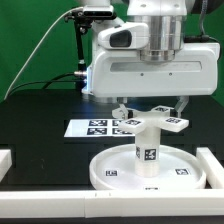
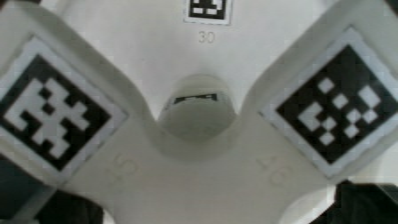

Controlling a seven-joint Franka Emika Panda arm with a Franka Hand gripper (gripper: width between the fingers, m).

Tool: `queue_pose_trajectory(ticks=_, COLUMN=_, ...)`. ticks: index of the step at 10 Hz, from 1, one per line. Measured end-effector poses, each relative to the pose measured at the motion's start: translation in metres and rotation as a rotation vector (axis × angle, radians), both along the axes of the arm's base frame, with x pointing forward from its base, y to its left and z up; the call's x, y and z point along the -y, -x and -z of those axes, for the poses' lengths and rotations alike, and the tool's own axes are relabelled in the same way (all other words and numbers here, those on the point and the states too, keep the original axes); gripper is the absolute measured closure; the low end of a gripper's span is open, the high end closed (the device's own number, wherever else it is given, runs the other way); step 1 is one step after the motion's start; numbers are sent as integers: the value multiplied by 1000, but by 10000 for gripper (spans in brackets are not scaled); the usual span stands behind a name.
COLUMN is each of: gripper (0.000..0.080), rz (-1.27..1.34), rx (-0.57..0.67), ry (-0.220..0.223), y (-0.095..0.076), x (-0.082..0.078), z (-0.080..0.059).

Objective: Assemble round table

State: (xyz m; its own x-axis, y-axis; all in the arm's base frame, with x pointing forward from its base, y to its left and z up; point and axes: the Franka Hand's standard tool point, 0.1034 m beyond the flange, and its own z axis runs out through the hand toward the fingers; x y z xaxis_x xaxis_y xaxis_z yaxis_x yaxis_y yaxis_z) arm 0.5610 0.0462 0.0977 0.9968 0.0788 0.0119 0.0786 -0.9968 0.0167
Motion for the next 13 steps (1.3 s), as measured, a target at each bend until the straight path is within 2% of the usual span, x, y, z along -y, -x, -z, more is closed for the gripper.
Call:
queue_pose_trajectory(ticks=2, gripper=361, rz=31, rx=3, ry=4, y=-1, x=5, z=-1)
queue_pose_trajectory(ticks=5, gripper=359, rz=208, rx=6, ry=0, y=-1, x=5, z=0)
queue_pose_trajectory(ticks=10, gripper=357, rz=862, rx=55, ry=-7, y=-1, x=4, z=0)
queue_pose_trajectory(ticks=13, gripper=357, rz=1246, rx=41, ry=-53, y=-1, x=6, z=0)
